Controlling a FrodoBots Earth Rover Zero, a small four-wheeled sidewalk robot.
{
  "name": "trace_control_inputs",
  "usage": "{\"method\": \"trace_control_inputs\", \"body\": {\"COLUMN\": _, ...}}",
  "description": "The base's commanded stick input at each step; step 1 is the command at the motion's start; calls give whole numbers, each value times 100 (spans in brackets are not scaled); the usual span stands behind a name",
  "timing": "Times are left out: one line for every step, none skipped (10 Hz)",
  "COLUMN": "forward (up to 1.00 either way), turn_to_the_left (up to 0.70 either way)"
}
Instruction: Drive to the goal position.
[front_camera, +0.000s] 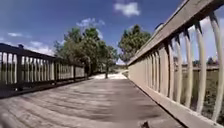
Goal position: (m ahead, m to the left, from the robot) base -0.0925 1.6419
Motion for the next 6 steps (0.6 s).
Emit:
{"method": "trace_control_inputs", "body": {"forward": 85, "turn_to_the_left": 0}}
{"method": "trace_control_inputs", "body": {"forward": 85, "turn_to_the_left": 0}}
{"method": "trace_control_inputs", "body": {"forward": 85, "turn_to_the_left": 0}}
{"method": "trace_control_inputs", "body": {"forward": 85, "turn_to_the_left": 0}}
{"method": "trace_control_inputs", "body": {"forward": 85, "turn_to_the_left": 0}}
{"method": "trace_control_inputs", "body": {"forward": 85, "turn_to_the_left": 0}}
